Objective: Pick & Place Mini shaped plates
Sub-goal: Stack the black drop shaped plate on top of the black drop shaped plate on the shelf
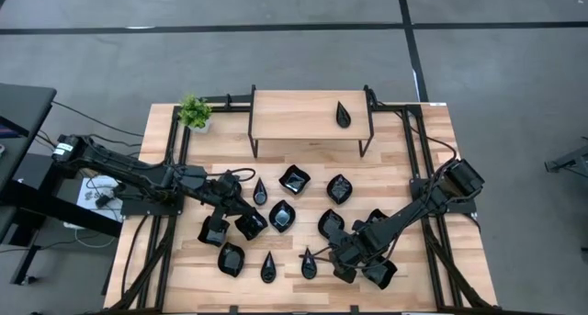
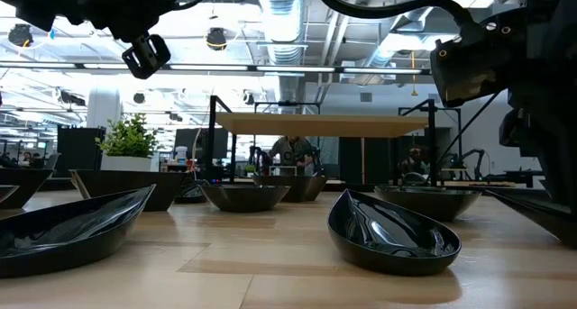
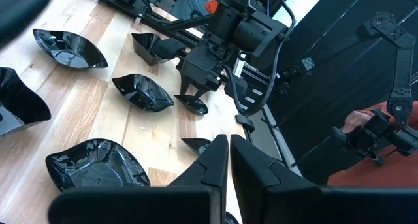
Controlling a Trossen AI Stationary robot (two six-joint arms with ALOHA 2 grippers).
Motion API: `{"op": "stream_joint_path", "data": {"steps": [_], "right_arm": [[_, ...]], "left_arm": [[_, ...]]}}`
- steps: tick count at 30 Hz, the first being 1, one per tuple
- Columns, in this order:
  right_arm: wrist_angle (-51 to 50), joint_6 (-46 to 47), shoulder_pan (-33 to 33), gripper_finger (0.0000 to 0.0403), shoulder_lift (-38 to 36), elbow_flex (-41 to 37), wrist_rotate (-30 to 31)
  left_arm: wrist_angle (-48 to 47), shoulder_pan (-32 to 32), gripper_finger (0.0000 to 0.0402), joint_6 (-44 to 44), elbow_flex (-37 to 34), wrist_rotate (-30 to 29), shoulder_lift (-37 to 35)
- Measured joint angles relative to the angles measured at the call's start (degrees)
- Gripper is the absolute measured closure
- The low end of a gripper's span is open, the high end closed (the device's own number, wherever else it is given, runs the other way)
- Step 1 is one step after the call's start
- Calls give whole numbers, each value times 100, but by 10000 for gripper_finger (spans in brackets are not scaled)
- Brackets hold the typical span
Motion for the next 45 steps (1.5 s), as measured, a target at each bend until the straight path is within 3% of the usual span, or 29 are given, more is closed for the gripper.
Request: {"op": "stream_joint_path", "data": {"steps": [17, 45], "right_arm": [[19, 16, 1, 338, 0, 0, -8], [-349, -156, -1, 345, 0, 385, -84]], "left_arm": [[0, 1, 382, 1, 0, 0, 0], [0, 0, 382, 1, 0, 0, 0]]}}
